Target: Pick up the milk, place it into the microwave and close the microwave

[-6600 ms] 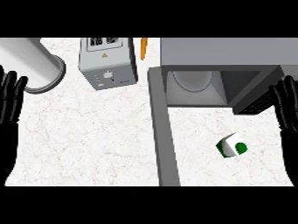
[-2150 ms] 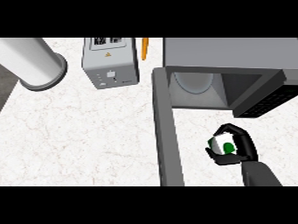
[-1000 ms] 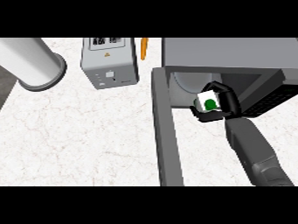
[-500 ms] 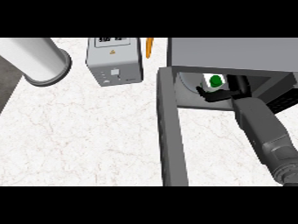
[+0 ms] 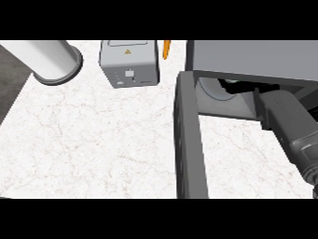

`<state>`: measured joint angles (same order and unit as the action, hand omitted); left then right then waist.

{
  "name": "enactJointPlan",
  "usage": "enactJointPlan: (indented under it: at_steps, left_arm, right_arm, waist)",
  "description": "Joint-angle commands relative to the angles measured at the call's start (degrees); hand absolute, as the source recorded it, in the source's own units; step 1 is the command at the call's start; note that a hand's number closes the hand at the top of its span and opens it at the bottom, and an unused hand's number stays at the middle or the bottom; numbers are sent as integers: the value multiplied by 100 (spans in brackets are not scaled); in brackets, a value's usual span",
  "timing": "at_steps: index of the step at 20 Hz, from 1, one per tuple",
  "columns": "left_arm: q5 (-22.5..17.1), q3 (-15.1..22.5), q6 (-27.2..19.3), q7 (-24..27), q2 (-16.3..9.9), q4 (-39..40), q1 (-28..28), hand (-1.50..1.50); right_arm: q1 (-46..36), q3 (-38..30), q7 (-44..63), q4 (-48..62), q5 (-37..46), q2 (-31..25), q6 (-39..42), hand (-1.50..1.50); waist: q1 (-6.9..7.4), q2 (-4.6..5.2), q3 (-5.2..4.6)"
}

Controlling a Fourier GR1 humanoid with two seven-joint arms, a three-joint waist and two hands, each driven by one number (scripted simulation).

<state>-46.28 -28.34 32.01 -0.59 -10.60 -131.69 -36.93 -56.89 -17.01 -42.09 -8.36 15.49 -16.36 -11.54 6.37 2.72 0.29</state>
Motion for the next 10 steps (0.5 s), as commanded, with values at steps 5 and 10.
enactJointPlan:
  at_steps: [5, 10]
  left_arm:
    - [-193, 54, -105, -131, -155, -152, 189, -150]
    - [-61, 88, -184, -101, -180, -119, 433, -150]
  right_arm:
    - [-219, -54, 277, 155, 55, -222, -635, 150]
    - [-359, -118, 335, 189, -11, -287, -774, 150]
  waist:
    - [230, 122, 17]
    - [297, 185, 21]
